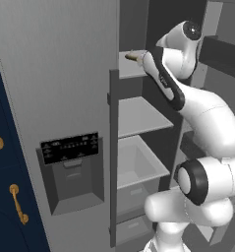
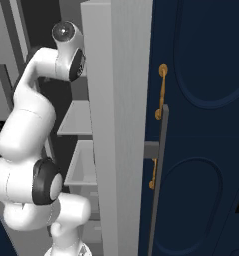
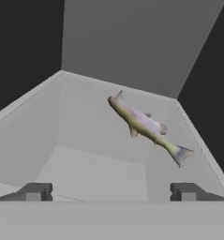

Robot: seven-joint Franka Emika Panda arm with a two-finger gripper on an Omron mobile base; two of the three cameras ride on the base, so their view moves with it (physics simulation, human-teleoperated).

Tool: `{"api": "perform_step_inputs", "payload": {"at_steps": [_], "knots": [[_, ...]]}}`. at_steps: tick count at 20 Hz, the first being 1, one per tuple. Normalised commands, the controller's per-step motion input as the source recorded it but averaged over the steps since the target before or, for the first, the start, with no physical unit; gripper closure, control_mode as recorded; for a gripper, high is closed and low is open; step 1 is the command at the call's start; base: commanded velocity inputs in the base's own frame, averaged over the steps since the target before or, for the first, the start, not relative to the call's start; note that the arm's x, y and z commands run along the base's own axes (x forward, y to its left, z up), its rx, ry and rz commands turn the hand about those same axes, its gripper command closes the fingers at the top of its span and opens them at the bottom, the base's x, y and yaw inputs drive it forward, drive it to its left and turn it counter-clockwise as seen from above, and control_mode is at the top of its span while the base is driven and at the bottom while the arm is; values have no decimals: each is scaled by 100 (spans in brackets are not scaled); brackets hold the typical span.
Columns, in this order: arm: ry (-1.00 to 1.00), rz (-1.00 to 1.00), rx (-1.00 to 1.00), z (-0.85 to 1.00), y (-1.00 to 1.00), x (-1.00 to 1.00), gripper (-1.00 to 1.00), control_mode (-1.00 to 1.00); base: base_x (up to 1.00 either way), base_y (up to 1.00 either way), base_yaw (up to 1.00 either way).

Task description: Place one avocado and one fish in each tupperware on the nearby counter, to pack two identical lunches.

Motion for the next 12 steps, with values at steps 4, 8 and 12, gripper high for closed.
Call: {"api": "perform_step_inputs", "payload": {"at_steps": [4, 8, 12], "knots": [[6, 0, 0, -11, 0, 86, -100, -100, 0, 0, 0], [8, 0, 0, -10, 0, 89, -100, -100, 0, 0, 0], [8, 1, 0, -3, 0, 79, -100, -100, 0, 0, 0]]}}
